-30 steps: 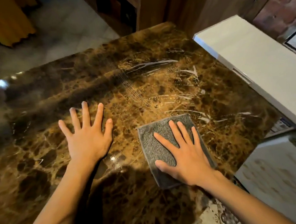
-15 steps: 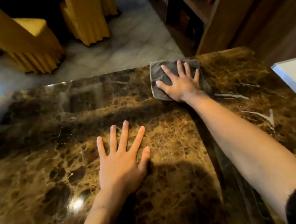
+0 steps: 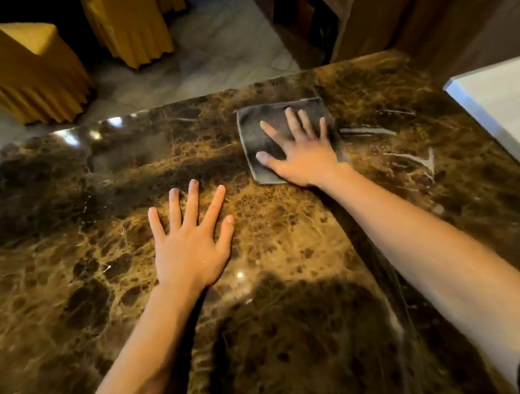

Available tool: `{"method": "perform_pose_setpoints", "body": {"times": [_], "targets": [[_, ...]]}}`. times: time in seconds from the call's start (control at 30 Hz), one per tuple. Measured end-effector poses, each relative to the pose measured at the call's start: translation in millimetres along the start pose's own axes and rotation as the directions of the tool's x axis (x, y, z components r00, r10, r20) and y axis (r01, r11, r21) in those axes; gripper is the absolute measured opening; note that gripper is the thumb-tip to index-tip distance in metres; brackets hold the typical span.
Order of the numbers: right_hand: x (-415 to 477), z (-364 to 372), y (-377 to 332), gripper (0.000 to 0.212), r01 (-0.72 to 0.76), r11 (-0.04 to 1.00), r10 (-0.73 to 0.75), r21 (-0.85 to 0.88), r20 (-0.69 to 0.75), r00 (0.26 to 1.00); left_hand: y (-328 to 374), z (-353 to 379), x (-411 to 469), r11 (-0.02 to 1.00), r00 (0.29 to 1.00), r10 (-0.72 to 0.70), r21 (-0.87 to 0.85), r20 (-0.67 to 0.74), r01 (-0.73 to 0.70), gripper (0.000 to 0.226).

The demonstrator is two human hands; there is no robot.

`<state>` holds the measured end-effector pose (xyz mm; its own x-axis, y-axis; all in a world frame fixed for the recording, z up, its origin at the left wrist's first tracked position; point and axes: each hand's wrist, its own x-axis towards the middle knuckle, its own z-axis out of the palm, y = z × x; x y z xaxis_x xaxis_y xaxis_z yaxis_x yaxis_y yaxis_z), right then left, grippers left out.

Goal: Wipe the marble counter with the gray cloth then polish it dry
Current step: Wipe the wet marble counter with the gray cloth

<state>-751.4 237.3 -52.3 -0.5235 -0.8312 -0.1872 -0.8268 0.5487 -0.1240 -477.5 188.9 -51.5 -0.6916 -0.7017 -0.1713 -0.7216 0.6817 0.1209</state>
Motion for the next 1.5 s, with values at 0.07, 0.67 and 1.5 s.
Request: {"method": "perform_pose_setpoints", "body": {"times": [0.07,0.67,1.5], "targets": [[-60,7,10,0.077,0.03,0.999,-0.03,0.025,-0.006,1.0,2,1,-3,1.0,1.0,-0.003,-0.004,-0.003,0.003,0.061],[-412,77,8,0.072,-0.172,0.984,0.174,0.038,-0.097,0.98,86,29,-79,0.974,0.974,0.225,-0.024,-0.019,-0.226,0.063],[-182,21,76,0.083,-0.143,0.989,0.144,0.027,-0.025,0.989,123,20,-9,0.995,0.996,0.074,-0.066,-0.049,-0.077,0.063]]}}
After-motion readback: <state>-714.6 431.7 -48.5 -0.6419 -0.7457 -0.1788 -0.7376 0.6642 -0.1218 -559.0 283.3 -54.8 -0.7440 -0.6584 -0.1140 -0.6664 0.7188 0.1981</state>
